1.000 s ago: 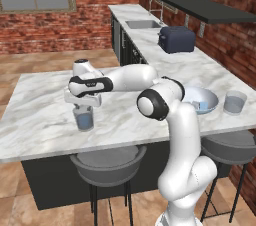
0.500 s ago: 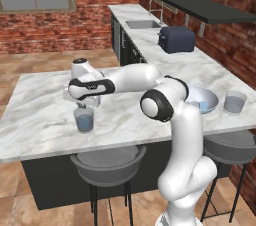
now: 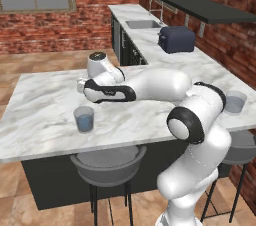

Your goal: There are four ice cubes in the ice bowl. Place two ice cubes in each glass of water.

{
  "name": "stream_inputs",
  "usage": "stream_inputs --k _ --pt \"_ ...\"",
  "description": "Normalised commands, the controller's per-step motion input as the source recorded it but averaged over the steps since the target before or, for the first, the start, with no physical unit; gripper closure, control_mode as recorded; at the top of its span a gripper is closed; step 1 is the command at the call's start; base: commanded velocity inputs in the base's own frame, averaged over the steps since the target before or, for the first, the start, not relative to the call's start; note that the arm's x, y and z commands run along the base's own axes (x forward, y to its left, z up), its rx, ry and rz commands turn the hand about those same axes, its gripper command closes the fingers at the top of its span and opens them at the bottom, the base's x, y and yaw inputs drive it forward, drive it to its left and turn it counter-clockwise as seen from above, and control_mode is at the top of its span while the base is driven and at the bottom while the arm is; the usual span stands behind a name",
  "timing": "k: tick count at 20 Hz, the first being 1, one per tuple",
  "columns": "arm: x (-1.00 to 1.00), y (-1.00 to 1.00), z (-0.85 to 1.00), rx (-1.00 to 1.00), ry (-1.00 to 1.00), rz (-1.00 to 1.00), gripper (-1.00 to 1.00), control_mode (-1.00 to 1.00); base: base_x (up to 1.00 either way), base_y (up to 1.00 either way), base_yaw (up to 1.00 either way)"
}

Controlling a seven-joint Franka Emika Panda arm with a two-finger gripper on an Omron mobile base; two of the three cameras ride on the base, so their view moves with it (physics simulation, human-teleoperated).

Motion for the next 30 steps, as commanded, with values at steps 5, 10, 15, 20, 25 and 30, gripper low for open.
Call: stream_inputs --k 5,10,15,20,25,30 --pt "-0.72 -1.0 0.59 0.0 -0.14 0.07 1.0 -1.0 0.0 0.0 0.0" --pt "-0.56 -1.0 0.57 0.0 -0.04 0.03 1.0 -1.0 0.0 0.0 0.0" --pt "-0.14 -1.0 0.49 0.0 0.22 -0.06 1.0 -1.0 0.0 0.0 0.0" --pt "0.0 -1.0 0.29 0.01 0.43 -0.16 1.0 -1.0 0.0 0.0 0.0" --pt "0.0 -1.0 0.15 0.03 0.34 -0.18 -1.0 -1.0 0.0 0.0 0.0" --pt "0.0 -0.93 -0.03 0.08 0.12 -0.18 -1.0 -1.0 0.0 0.0 0.0"
